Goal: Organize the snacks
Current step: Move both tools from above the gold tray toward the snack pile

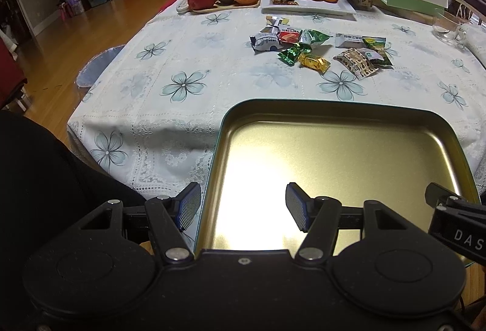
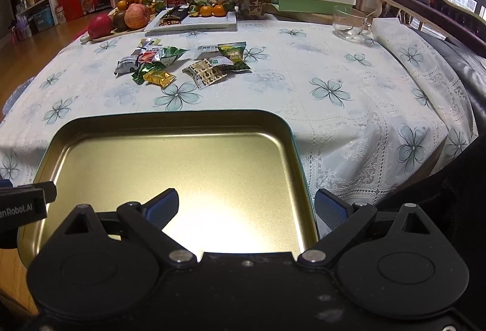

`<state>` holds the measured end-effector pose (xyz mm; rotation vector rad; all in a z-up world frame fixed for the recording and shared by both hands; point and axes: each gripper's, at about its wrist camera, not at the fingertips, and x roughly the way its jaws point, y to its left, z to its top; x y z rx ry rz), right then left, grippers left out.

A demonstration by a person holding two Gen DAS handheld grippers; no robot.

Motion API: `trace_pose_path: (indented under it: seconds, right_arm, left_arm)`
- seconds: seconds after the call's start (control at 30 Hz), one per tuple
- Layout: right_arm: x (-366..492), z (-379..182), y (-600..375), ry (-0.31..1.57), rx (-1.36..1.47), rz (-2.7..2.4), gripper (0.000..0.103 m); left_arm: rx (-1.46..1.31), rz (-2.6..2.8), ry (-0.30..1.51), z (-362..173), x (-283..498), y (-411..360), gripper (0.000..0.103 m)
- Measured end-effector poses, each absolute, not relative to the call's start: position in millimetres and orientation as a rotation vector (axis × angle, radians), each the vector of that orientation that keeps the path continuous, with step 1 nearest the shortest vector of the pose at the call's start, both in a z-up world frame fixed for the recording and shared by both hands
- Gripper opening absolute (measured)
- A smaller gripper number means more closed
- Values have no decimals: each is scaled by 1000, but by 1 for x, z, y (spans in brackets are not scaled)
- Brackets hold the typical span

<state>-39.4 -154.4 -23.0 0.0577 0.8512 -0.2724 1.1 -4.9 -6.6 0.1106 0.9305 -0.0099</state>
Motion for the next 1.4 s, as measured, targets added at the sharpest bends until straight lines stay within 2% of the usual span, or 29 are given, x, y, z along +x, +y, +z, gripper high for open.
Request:
trace_pose_path:
  seconds: [0.33,0.6,0.77,0.93,1.13,1.4]
  right_arm:
    - [-29,-42,-149,1011,57,-234,103]
    - [-22,-52,-147,1061,79,-236,103]
    - [-23,-50,-144,1066,55,-222,103]
    - [-27,-37,-145,995,75,-196,103]
    - [-20,-27,-129,924,-247,-245,103]
    - [15,-2,-121,962,-273,-140,103]
  left_arm:
    - [123,-11,941,-9,1,-8,64]
    - [133,-12,949,-10,1,-8,64]
    - [120,-6,955,-9,2,-5,64]
    - [103,-5,958,-6,2,-3,64]
    - [70,4,943,9,9,4,64]
    - [62,16,939,32,55,9,64]
